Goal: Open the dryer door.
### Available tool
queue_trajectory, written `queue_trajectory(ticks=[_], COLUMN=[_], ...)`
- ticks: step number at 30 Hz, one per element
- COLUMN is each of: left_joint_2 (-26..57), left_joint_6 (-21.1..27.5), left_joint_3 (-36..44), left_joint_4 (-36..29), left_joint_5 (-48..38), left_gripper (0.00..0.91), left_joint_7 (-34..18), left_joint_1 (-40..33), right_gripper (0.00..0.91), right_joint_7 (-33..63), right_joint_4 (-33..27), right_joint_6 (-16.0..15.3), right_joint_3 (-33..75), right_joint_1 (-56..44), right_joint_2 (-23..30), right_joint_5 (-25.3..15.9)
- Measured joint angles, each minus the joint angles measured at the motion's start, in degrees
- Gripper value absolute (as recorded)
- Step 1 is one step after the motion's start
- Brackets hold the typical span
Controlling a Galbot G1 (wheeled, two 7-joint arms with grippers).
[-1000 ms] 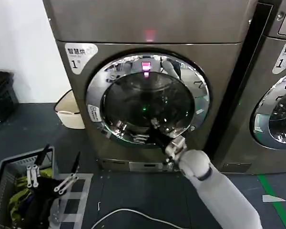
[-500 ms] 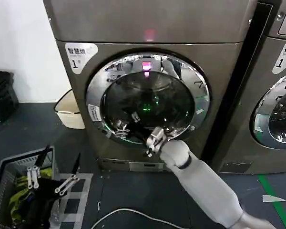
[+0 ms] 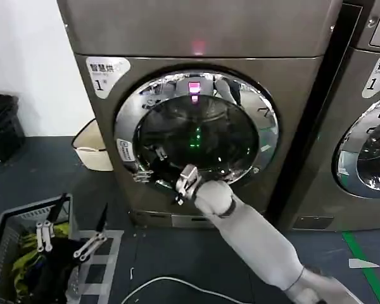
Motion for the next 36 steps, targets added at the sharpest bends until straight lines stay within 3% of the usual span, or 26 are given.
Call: queue_trajectory(ticks=[6,12,14,17,27,36], left_joint_2=[-0.03,0.01,0.22,1.05,3.49,5.99], left_joint_6=[-0.19,-0.26,-0.25,0.34,1.98,4.37], left_joint_3=[-0.31,-0.45,-0.99,-2.33,-5.07,-5.11], left_joint_4=[-0.14,0.43,0.91,2.01,5.1,6.24], left_joint_5=[0.24,0.43,0.28,-1.29,-2.73,-4.88], left_gripper=[0.907,0.907,0.907,0.907,0.907,0.907], left_joint_7=[0.01,-0.04,-0.09,-0.15,0.24,0.72], left_joint_1=[0.5,0.17,-0.33,-1.38,-4.06,-7.29], right_gripper=[0.907,0.907,0.907,0.907,0.907,0.907], right_joint_7=[-5.86,-12.0,-14.21,-17.76,-29.49,-49.94], right_joint_4=[-2.75,-1.82,-0.95,-0.8,4.37,8.17], right_joint_6=[2.84,4.49,5.3,10.0,13.96,12.7], right_joint_3=[-1.45,-1.71,-2.15,-3.53,-3.87,2.36], right_joint_1=[1.29,0.82,0.52,0.46,-1.63,-5.36], right_joint_2=[-0.39,-2.63,-3.93,-6.08,-14.96,-21.75], right_joint_5=[2.83,5.84,8.45,13.03,16.93,23.74])
